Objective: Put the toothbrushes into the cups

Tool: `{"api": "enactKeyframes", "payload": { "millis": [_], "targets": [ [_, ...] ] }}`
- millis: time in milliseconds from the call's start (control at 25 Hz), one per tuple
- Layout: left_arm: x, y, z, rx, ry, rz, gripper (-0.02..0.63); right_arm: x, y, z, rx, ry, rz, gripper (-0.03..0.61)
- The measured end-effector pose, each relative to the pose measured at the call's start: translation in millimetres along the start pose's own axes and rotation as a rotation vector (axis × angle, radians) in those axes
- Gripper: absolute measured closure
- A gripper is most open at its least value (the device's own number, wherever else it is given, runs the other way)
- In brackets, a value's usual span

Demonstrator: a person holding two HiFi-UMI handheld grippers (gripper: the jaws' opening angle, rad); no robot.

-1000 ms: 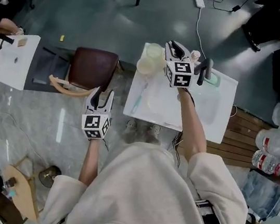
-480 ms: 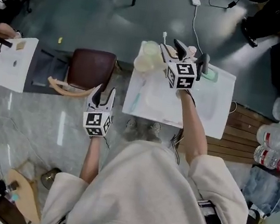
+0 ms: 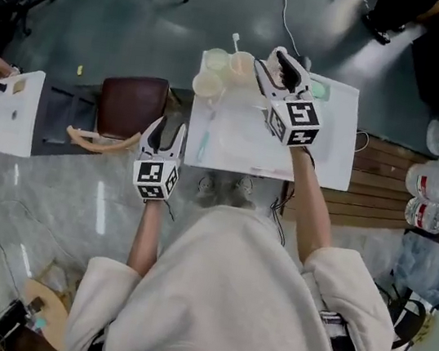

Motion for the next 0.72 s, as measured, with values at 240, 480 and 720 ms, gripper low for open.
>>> {"api": "enactKeyframes", "payload": {
  "millis": [240,480,720],
  "targets": [
    [5,-8,26,-0.07,-0.023,0.008,0.428,-9,55,-1,-0.066,-0.016,-0.007,0.385],
    [9,-12,48,-0.13,-0.046,0.011,0.428,-36,96,-10,-0.094,-0.043,-0.068,0.387],
    [8,-10,63,-0.164,-0.06,0.013,0.428,-66,118,-28,-0.057,-0.01,-0.173,0.387]
  ]
}}
Point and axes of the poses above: the fingertips, and each gripper's own axes: y backward along the fingers, z to its right, x out of its top, the point moved 4 cm from there along y, backward along the fingers, and after that the axes turned 13 degrees about x, right-handed, at the moved point
